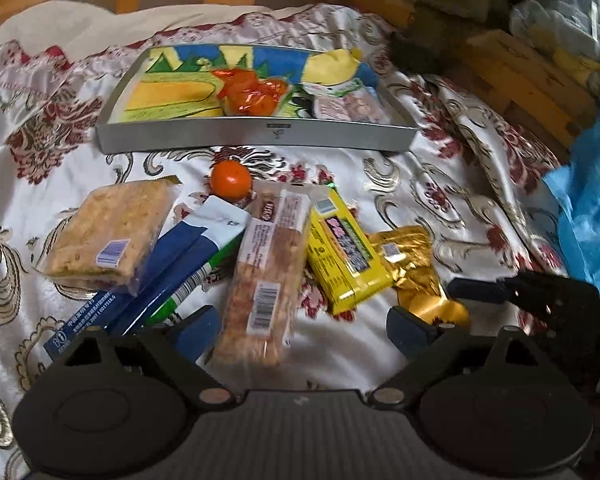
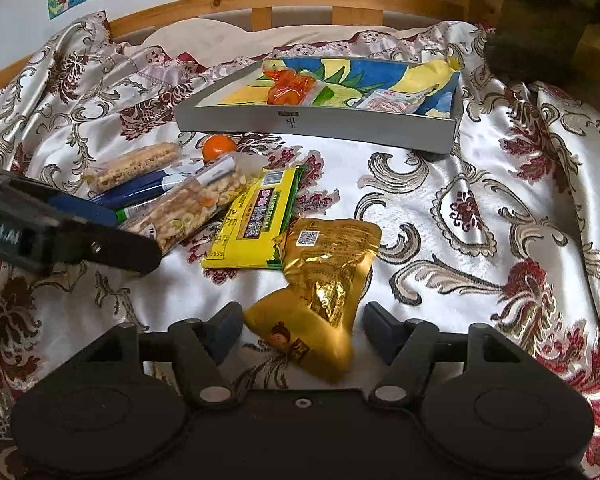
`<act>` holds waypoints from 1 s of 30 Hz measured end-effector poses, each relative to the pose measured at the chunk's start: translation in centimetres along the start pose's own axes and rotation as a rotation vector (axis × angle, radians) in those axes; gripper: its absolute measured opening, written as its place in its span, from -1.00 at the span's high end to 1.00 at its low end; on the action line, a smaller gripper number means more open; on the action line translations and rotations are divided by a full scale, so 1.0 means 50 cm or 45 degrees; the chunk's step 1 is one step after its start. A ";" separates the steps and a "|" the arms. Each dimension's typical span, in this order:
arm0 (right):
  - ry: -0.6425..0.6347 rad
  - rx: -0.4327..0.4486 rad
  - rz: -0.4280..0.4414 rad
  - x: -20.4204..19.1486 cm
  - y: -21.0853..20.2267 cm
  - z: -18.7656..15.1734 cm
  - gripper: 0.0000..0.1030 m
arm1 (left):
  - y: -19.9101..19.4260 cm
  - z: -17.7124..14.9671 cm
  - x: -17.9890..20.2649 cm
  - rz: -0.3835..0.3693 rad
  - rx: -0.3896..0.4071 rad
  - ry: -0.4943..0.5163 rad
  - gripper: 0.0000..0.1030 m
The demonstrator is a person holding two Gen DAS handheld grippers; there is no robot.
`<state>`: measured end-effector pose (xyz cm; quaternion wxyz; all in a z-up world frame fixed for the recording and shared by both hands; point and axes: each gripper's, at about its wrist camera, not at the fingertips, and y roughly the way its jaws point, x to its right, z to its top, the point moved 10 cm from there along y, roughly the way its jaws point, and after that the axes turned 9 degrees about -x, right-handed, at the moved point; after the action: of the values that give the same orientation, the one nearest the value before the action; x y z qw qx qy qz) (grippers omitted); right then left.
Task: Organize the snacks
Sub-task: 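Close the left gripper on the granola pack while the right gripper closes on the gold foil bag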
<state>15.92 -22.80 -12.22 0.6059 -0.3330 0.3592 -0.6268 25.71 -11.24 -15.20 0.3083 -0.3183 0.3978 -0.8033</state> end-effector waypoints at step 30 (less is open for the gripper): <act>-0.024 -0.002 0.000 -0.006 0.010 0.004 0.08 | 0.045 0.011 -0.014 0.131 -0.009 -0.129 0.01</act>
<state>16.37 -22.50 -12.56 0.6091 -0.3393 0.3541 -0.6233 27.11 -12.07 -16.99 0.3680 -0.3388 0.4003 -0.7678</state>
